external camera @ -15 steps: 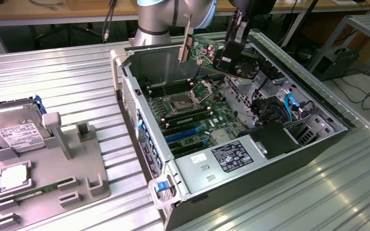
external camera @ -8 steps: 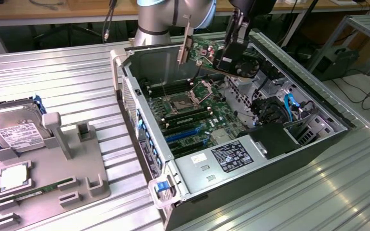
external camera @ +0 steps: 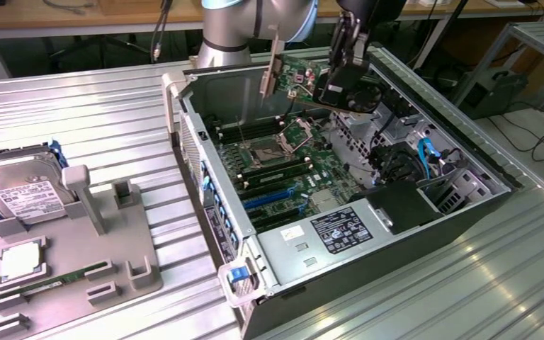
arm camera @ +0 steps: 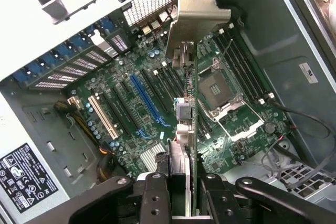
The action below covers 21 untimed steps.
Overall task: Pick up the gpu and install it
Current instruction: 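Insert the gpu into the slot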
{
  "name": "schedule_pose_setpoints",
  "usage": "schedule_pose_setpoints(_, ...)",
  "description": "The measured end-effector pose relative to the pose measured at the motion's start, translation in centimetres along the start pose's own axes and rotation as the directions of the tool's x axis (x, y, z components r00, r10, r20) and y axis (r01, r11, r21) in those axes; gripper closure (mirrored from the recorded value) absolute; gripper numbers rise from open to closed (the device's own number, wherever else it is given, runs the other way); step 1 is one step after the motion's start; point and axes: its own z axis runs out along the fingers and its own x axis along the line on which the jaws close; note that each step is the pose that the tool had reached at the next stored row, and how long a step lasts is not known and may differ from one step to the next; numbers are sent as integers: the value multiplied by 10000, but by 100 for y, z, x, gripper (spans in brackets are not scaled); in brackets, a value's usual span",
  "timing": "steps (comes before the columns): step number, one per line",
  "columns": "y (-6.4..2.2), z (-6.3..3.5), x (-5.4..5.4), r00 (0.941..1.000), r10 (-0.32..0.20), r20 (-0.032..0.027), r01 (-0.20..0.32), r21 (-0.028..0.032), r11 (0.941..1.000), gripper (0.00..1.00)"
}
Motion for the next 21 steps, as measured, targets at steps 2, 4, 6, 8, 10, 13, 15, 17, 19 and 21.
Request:
schedule_pose_setpoints(2, 0, 0, 0, 9999, -152, -7, 152, -4, 9999, 72)
schedule_pose_setpoints(4, 0, 0, 0, 9995, -315, -14, 315, -8, 9995, 72)
schedule_pose_setpoints(6, 0, 0, 0, 9988, -481, -22, 481, -13, 9988, 72)
schedule_pose_setpoints(8, 0, 0, 0, 9979, -650, -29, 650, -17, 9979, 72)
schedule_pose_setpoints(10, 0, 0, 0, 9965, -832, -37, 831, -23, 9965, 72)
schedule_pose_setpoints(13, 0, 0, 0, 9934, -1145, -50, 1145, -31, 9934, 72)
schedule_pose_setpoints(15, 0, 0, 0, 9911, -1330, -58, 1330, -37, 9911, 72)
schedule_pose_setpoints(17, 0, 0, 0, 9882, -1530, -66, 1530, -44, 9882, 72)
schedule_pose_setpoints(19, 0, 0, 0, 9851, -1719, -75, 1719, -50, 9851, 72)
schedule_pose_setpoints(21, 0, 0, 0, 9812, -1928, -83, 1928, -57, 9812, 72)
